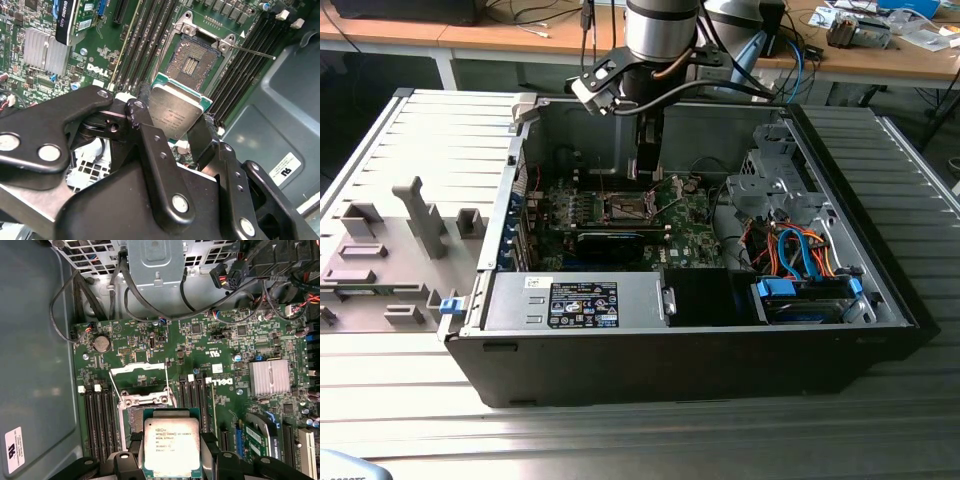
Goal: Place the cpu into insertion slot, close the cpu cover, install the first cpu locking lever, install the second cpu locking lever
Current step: 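Place the cpu into insertion slot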
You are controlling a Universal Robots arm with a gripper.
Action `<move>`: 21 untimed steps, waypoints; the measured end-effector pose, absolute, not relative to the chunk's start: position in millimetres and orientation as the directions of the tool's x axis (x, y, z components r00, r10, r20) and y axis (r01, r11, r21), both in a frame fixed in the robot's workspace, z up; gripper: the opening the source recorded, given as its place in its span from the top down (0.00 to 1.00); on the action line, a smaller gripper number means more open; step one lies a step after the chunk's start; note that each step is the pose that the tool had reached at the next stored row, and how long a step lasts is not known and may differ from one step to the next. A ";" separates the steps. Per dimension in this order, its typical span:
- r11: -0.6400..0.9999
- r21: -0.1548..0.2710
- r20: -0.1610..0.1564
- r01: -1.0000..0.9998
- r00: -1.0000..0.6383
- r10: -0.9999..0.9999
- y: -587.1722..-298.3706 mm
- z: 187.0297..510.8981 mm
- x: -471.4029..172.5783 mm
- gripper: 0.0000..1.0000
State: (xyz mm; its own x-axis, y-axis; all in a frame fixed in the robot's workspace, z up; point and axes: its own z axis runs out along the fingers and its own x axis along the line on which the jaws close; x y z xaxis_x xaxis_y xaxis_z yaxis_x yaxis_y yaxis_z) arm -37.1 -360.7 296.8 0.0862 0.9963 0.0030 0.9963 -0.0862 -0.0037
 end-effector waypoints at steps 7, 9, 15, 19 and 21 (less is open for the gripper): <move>-0.086 -0.004 0.003 0.996 0.086 0.996 -360.7 295.7 -37.1 0.46; -0.086 -0.004 0.003 0.996 0.086 0.996 -360.6 295.4 -37.1 0.46; -0.086 -0.004 0.003 0.996 0.086 0.996 -360.6 292.2 -37.1 0.46; -0.086 -0.004 0.003 0.996 0.086 0.996 -360.6 289.3 -37.1 0.46; -0.086 -0.004 0.003 0.996 0.086 0.996 -360.6 288.9 -37.1 0.46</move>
